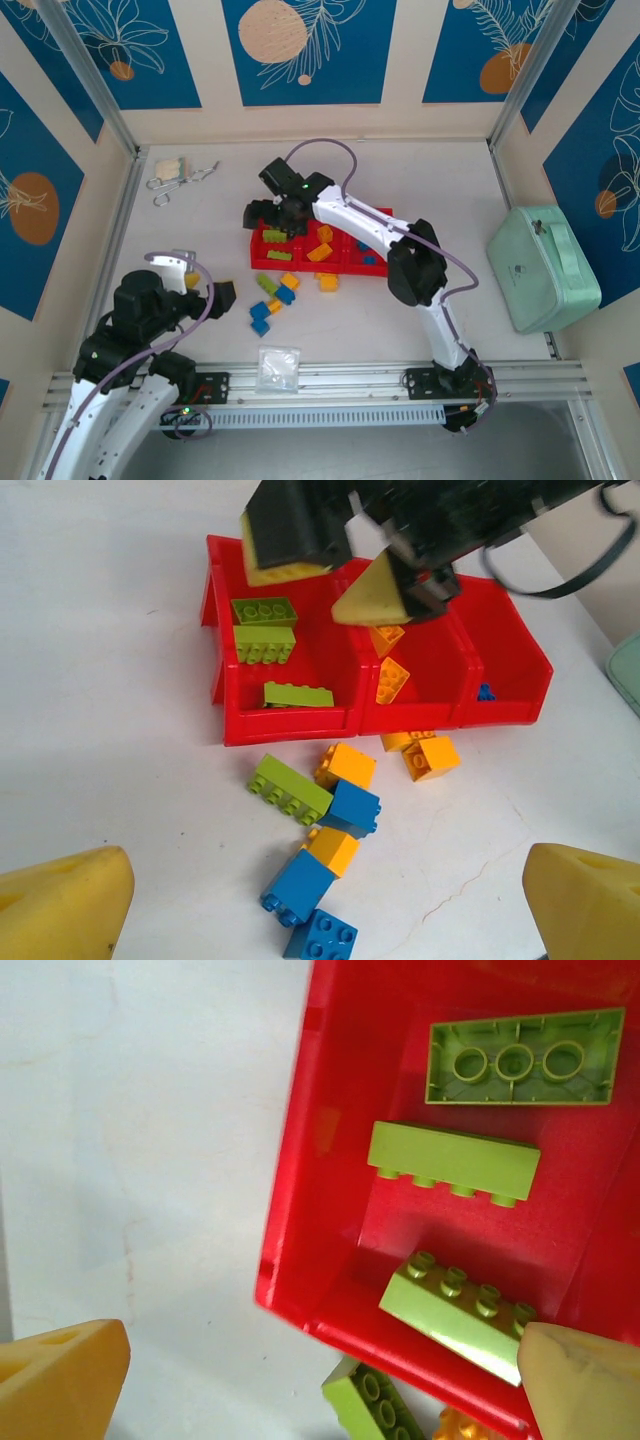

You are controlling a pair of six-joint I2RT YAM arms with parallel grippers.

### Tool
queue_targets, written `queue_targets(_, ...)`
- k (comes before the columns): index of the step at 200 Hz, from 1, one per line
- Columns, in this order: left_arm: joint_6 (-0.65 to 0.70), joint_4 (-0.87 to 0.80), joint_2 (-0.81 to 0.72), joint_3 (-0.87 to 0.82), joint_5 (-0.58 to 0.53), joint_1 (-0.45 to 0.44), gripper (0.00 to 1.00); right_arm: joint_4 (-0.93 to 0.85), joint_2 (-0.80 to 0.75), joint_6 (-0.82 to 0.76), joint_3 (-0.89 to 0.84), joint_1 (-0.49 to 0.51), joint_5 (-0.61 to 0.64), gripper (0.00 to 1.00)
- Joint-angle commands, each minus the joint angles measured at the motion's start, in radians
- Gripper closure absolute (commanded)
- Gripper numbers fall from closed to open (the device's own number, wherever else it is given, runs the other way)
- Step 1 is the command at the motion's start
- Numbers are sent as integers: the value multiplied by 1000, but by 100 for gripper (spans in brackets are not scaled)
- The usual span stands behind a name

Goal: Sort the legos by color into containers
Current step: Place the lego in the container, then pick up the lego from the center of the table.

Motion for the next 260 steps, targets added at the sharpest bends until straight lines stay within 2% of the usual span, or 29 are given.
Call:
queue_targets(1,9,-9,34,6,-20,-12,1,-7,-160,-44,-56,2,-21,1)
queue_targets(24,-1,-24,133,17,-20,-15,1,23,-318,-90,-182,0,43,1)
queue_targets(36,-16,-68,247,49,-50,-20,5,30,-400,-108,-261,-10,83,1)
queue_targets(65,-92,-170,539,129,-125,-33,10,-1,-564,-136,-448,-89,80,1)
queue_targets(88,-246,-90,634,91,-128,-74,10,28,-703,-152,-619,-172,6,1)
queue_targets(111,-413,-35,667,81,-260,-174,9,42,-841,-194,-754,-276,-90,1)
queue_targets(132,-541,-34,732,98,-356,-225,9,31,-937,-253,-824,-372,-174,1)
queue_targets(170,-635,-66,975,240,-418,-335,7,-2,-1018,-361,-888,-466,-242,1)
queue_targets(196,-658,-67,1111,341,-401,-356,7,16,-1034,-379,-929,-489,-275,1)
queue_targets(260,-702,-44,1150,337,-429,-349,13,30,-1061,-387,-972,-498,-287,1)
